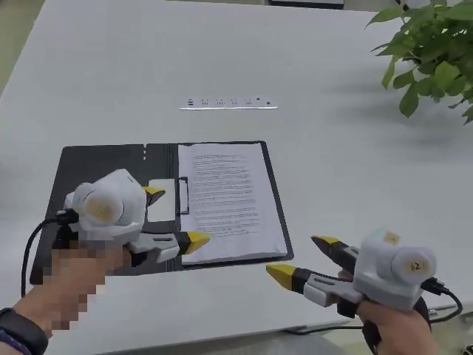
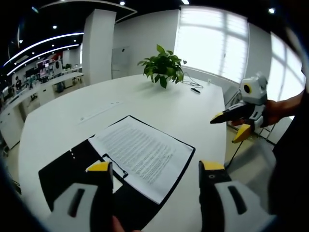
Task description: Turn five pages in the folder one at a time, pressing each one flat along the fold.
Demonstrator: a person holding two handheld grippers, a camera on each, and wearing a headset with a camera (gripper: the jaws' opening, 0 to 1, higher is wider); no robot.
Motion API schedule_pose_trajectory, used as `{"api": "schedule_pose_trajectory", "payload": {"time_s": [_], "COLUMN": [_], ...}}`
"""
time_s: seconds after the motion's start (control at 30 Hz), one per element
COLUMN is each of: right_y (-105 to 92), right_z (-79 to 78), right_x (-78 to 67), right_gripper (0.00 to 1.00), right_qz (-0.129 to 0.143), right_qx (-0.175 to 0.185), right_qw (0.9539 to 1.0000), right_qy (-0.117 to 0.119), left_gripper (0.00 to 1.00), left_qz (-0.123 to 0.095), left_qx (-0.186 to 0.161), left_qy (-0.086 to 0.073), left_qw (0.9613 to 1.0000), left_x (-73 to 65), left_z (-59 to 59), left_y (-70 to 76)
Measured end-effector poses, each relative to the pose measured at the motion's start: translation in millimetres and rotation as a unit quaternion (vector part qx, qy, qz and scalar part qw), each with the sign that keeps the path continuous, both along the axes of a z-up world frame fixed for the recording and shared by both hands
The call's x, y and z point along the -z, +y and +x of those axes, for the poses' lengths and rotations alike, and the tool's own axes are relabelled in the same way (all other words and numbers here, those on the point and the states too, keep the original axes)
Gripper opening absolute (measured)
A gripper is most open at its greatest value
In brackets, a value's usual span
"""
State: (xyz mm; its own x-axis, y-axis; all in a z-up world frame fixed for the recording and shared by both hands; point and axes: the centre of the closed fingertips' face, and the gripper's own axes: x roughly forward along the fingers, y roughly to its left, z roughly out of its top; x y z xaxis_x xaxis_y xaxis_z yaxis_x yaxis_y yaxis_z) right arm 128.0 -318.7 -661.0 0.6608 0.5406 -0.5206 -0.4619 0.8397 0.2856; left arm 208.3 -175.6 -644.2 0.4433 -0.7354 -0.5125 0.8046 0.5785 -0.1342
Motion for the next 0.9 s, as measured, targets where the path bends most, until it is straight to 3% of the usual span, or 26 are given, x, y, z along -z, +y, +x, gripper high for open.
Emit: {"api": "schedule_pose_trajectory", "payload": {"time_s": [0.17,0.33,0.57,0.77,0.9], "right_y": [-2.4,-5.1,-9.2,-12.1,-13.4], "right_z": [-0.6,0.9,2.8,3.2,4.1], "right_x": [2.8,4.7,6.8,10.1,10.3], "right_gripper": [0.71,0.7,0.7,0.69,0.69], "right_qz": [-0.001,0.001,0.003,0.006,0.011], "right_qx": [0.001,0.003,0.004,0.005,0.008], "right_qw": [1.0,1.0,0.9999,0.9999,0.9998], "right_qy": [0.004,0.006,0.01,0.014,0.015], "left_gripper": [0.73,0.73,0.73,0.73,0.73], "left_qz": [-0.011,-0.007,0.025,0.047,0.055], "left_qx": [-0.004,0.014,0.056,0.093,0.1], "left_qy": [0.008,0.012,0.016,0.02,0.033], "left_qw": [0.9999,0.9998,0.998,0.9943,0.9929], "left_x": [4.9,13.3,34.9,53.4,69.3], "left_z": [10.2,10.9,12.6,16.8,19.4], "left_y": [-20.1,-42.7,-75.1,-93.8,-104.0]}}
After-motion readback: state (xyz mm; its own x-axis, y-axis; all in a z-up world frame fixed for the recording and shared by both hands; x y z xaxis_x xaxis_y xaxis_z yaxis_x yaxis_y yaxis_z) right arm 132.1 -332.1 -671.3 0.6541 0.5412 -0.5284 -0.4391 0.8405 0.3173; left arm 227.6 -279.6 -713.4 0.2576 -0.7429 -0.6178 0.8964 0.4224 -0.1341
